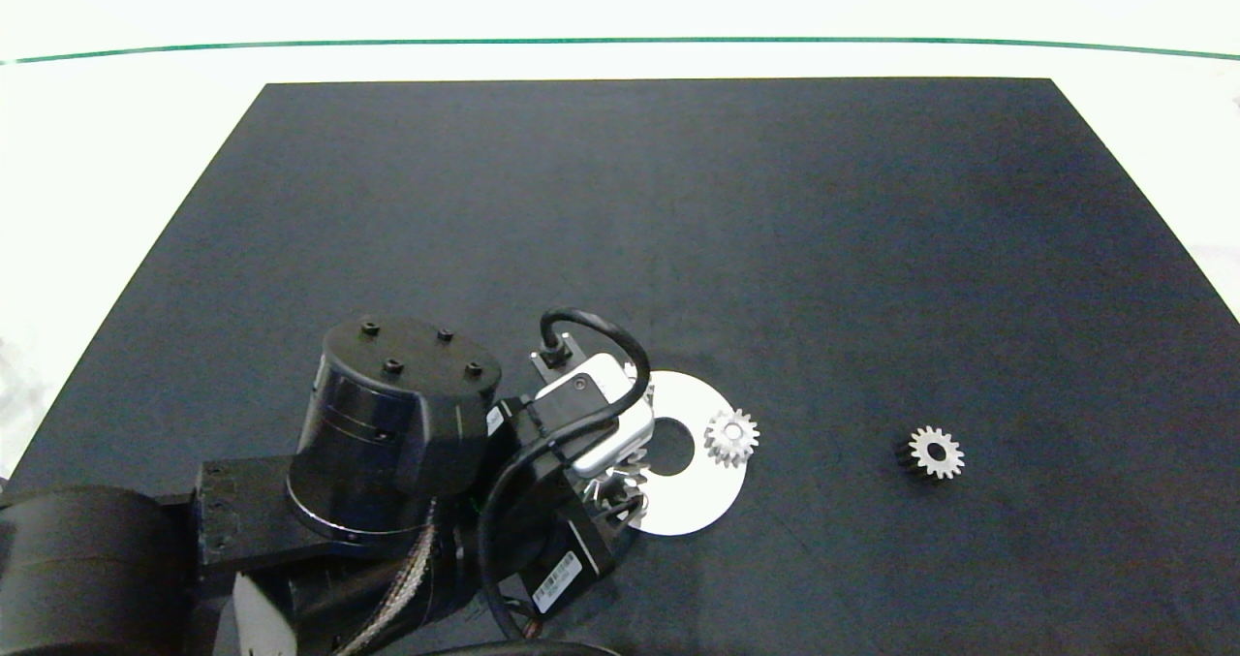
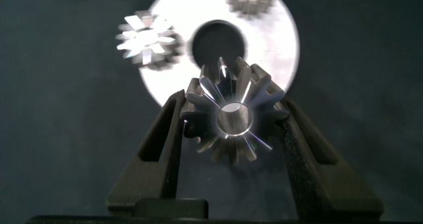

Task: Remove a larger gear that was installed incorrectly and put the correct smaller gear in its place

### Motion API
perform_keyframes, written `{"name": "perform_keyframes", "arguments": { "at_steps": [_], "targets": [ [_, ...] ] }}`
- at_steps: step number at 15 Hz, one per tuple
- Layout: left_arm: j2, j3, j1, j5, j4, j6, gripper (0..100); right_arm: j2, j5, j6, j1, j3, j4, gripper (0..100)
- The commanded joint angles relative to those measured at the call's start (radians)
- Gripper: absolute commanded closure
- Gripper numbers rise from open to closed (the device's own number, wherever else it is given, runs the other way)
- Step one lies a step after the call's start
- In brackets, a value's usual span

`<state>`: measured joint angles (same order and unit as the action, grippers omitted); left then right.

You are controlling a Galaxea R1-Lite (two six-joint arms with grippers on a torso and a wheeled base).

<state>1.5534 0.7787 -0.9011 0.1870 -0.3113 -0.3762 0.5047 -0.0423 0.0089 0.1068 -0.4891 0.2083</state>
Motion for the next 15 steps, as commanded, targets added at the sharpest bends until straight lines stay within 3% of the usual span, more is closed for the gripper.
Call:
{"name": "perform_keyframes", "arguments": {
  "at_steps": [1,3,4,8,13,15],
  "targets": [
    [-0.053,-0.036,0.037,0.006,0.023,-0.003,69,-0.006,-0.001,0.0,0.001,0.001,0.002,0],
    [-0.062,-0.065,0.087,0.034,0.026,-0.004,69,-0.011,-0.001,0.0,0.001,0.004,0.002,0],
    [-0.062,-0.079,0.117,0.035,0.024,-0.004,69,-0.011,-0.001,0.0,0.001,0.007,0.002,0],
    [-0.064,-0.081,0.254,0.032,0.026,-0.017,69,-0.011,0.001,0.0,0.002,0.012,0.002,0],
    [-0.058,-0.085,0.321,0.026,0.054,-0.024,69,-0.02,0.001,0.002,0.002,0.017,0.002,0],
    [-0.056,-0.088,0.344,0.011,0.055,-0.026,69,-0.021,0.001,0.002,0.002,0.018,0.002,0]
  ]
}}
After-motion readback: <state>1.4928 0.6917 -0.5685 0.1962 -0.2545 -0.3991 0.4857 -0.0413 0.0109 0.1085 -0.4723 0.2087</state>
